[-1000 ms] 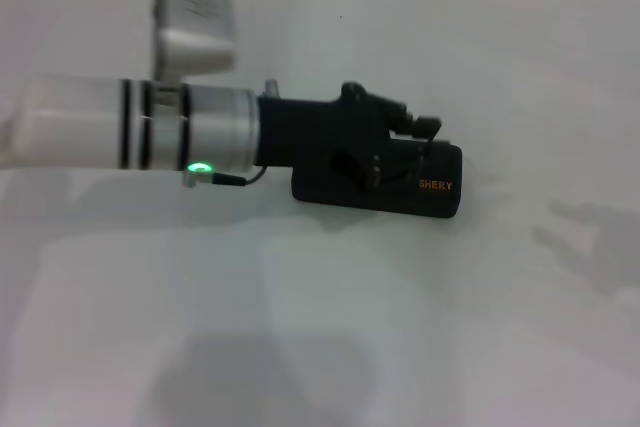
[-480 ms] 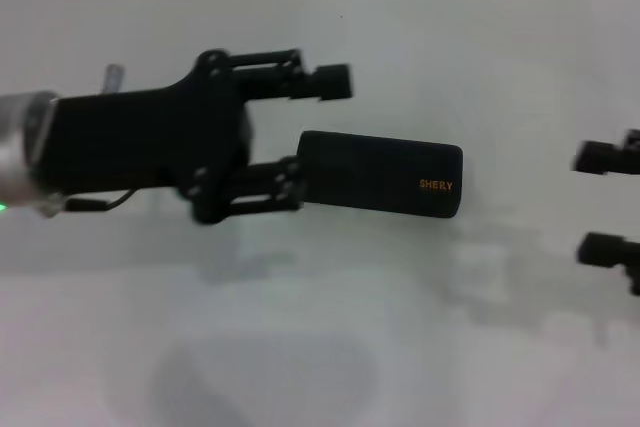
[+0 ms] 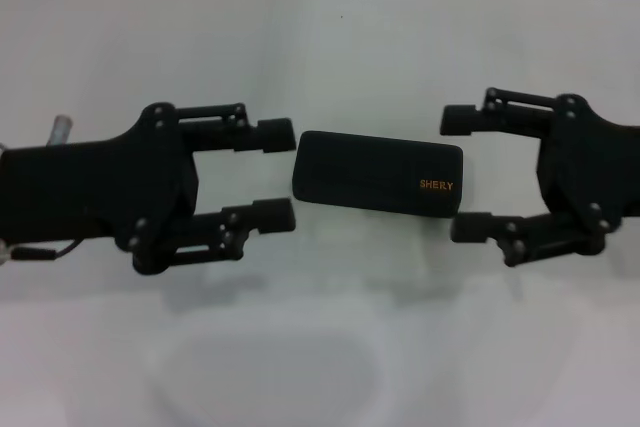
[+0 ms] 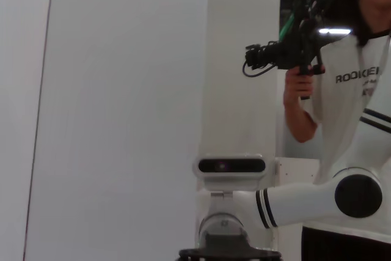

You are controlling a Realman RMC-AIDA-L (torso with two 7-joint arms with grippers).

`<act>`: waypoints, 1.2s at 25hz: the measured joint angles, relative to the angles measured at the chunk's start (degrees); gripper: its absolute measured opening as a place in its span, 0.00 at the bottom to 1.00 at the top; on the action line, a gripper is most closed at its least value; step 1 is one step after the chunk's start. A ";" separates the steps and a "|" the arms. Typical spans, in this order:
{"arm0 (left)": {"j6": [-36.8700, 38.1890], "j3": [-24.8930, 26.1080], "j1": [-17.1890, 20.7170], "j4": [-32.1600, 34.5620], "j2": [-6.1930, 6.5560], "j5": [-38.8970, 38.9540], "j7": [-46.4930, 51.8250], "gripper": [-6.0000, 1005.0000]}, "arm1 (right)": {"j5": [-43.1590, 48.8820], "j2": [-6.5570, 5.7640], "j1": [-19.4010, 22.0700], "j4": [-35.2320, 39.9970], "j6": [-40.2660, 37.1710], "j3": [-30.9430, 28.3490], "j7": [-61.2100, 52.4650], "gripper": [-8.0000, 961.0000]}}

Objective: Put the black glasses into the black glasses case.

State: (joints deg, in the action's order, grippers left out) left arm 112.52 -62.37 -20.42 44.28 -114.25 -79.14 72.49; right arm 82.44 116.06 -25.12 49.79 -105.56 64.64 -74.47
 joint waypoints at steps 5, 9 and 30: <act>0.05 0.63 1.34 -0.03 0.13 -0.08 -0.11 0.60 | -1.09 0.16 -0.62 -0.25 3.16 2.75 0.10 0.93; 0.09 0.66 1.63 -0.07 0.15 -0.47 -0.12 0.60 | -2.20 0.15 -0.70 -0.30 3.97 4.22 0.11 0.93; -0.10 0.76 2.32 -0.82 -0.35 -2.73 -2.53 0.60 | -4.77 0.13 0.05 -2.51 3.46 5.49 0.11 0.93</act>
State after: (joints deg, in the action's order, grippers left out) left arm 112.42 -61.61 -18.10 43.46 -114.60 -81.87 69.96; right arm 77.68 116.19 -25.07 47.28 -102.10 70.14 -74.35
